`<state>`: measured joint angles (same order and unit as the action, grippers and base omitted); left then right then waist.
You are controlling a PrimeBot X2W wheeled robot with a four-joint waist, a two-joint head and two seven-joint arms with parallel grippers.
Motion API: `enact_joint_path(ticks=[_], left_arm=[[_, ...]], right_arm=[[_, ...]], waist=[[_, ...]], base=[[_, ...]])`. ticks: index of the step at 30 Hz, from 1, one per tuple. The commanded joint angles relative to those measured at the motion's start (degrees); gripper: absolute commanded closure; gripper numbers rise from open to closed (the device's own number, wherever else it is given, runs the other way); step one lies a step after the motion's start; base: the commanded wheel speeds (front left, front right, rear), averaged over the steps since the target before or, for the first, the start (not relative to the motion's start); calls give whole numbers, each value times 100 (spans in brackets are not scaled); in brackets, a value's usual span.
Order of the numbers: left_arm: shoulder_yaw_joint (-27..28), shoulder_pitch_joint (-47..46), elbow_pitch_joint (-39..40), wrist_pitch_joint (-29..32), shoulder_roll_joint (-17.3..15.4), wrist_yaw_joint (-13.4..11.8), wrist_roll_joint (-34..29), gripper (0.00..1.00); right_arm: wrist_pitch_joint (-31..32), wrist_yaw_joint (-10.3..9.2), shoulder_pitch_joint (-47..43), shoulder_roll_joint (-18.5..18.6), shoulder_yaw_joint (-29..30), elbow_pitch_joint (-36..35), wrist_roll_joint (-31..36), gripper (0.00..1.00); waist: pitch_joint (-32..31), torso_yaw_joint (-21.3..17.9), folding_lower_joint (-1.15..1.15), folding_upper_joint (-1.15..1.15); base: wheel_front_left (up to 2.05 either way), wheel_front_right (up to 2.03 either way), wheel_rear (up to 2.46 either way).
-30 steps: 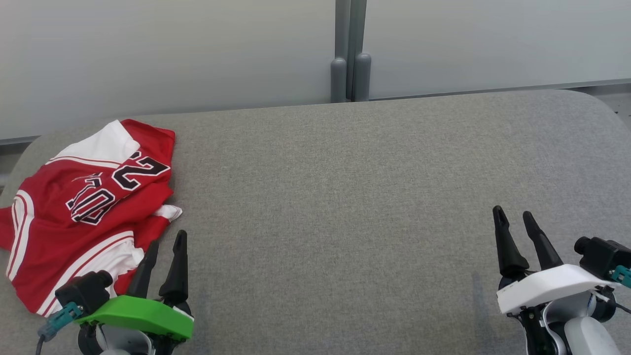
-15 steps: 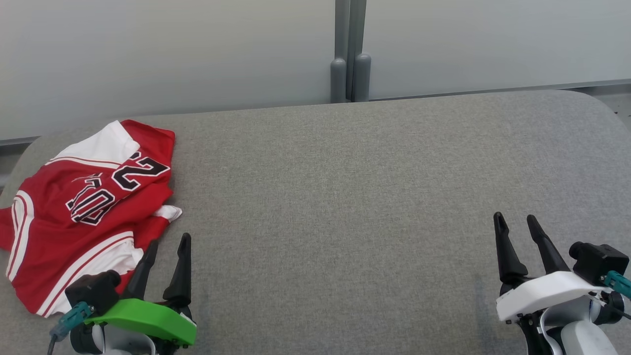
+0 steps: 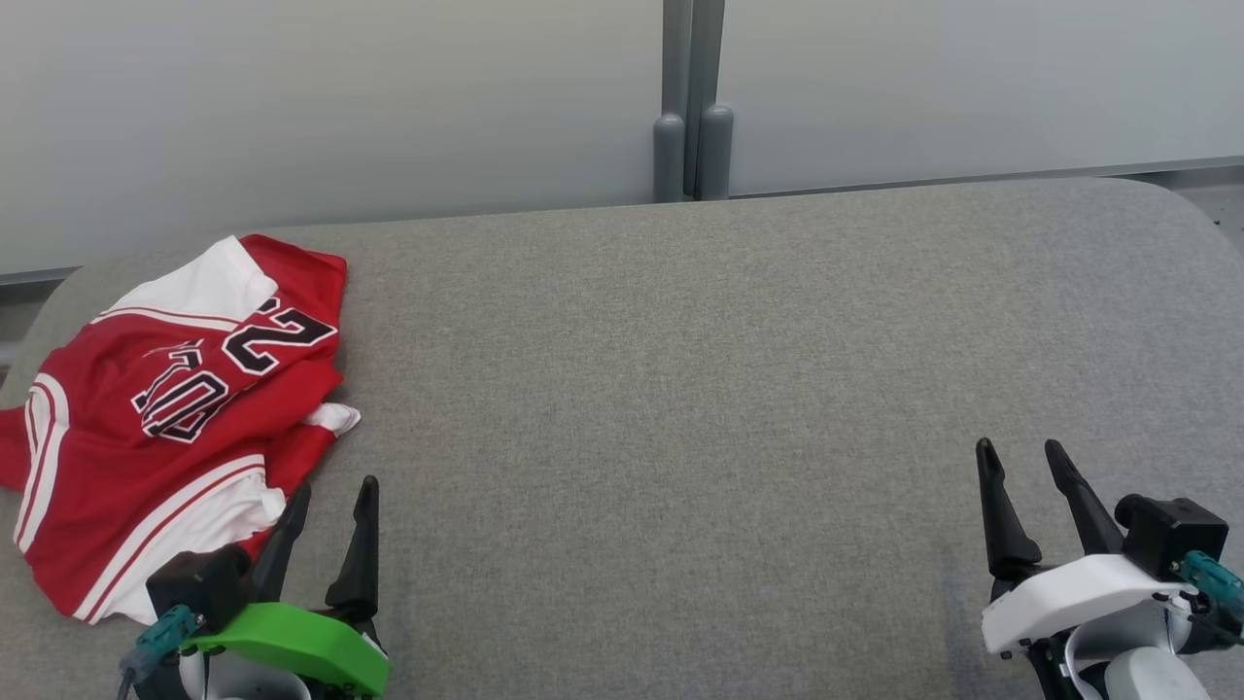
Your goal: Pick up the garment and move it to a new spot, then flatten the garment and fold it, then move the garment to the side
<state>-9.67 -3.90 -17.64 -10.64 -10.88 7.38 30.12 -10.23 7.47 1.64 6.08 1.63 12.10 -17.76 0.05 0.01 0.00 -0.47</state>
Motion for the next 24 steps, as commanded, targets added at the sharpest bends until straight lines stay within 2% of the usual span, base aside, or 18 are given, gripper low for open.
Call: enact_joint_path(ticks=[1, 24], left_arm=[[-6, -13, 10, -39, -62, 12, -126, 0], [-69, 133, -196, -313, -100, 17, -1009, 0]], right_arm=[[-50, 3, -5, 46, 22, -23, 115, 0], [-350, 3, -164, 27, 196, -65, 1031, 0]], waist=[[0, 3, 0, 32], [-9, 27, 0, 41]], base=[[0, 0, 0], [0, 0, 0]])
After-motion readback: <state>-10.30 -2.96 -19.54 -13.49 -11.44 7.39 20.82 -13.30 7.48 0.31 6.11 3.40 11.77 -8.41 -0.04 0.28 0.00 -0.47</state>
